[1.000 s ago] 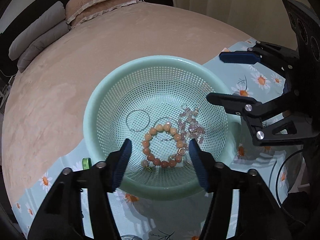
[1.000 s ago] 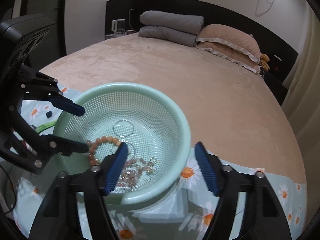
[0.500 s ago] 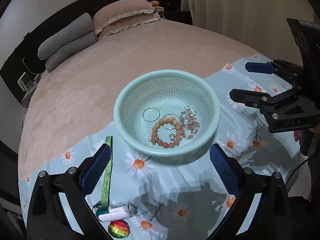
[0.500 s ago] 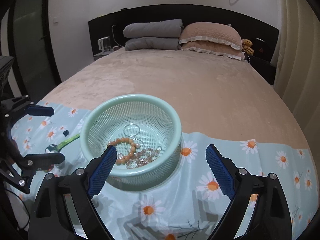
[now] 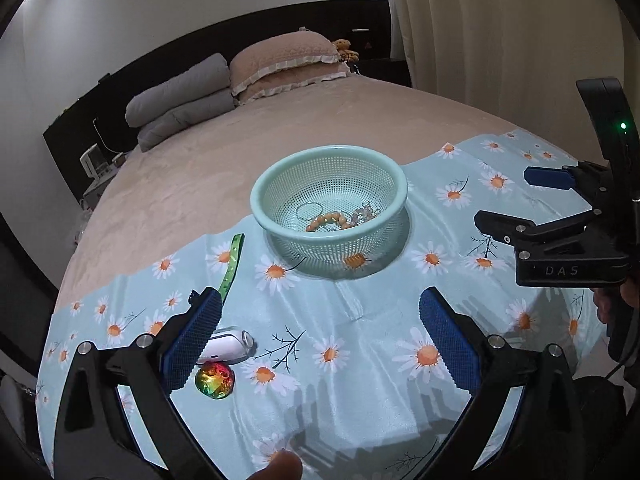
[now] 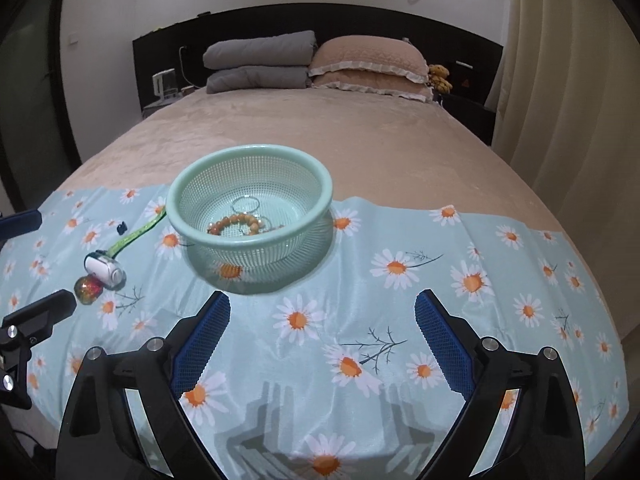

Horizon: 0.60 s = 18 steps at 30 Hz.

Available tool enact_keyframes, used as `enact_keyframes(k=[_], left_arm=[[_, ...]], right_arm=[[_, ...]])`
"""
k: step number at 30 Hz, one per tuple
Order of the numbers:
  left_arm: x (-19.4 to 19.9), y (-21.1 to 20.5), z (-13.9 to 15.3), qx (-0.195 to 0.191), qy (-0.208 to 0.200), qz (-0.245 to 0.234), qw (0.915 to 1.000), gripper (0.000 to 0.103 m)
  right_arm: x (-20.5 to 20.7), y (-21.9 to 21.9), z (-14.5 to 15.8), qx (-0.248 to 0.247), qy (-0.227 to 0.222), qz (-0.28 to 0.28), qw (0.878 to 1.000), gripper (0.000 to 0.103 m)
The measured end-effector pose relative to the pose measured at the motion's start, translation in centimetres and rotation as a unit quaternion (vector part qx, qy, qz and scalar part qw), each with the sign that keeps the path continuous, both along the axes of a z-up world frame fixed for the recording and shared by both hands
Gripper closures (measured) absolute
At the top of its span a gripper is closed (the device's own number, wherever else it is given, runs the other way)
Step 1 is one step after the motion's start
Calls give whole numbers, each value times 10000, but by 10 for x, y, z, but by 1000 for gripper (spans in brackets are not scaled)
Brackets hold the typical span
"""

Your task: Organize jewelry

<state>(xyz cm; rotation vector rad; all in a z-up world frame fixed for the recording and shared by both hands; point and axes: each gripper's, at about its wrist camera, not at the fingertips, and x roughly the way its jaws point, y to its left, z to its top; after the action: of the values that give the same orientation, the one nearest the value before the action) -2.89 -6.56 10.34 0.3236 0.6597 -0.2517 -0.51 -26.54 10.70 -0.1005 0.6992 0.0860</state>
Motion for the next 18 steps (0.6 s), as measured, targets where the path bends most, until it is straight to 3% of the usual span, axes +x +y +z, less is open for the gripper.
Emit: enact_keyframes(k=[3,5,9,14,18], left_arm=[[-4,-1,-4,7,-283,195,9994,6],[-6,2,-7,-130,-410,296,9986,6],[-9,11,-6,-652,-426,428,9960,6],[-14,12,-11,-1027,-428,674,9915,6],[-5,6,-21,-814,-208,851,9928,6]], right_arm=[[-11,0,-2,-138,-360,-65,9992,13],[-16,-5,-3,64,-513,-138,9986,13],[-24,-12,-5,713,-365,-150,9967,12],[-34,-2,-10,779,-179,-4,9968,11],[-37,3,-9,627,-227,-52,9978,11]])
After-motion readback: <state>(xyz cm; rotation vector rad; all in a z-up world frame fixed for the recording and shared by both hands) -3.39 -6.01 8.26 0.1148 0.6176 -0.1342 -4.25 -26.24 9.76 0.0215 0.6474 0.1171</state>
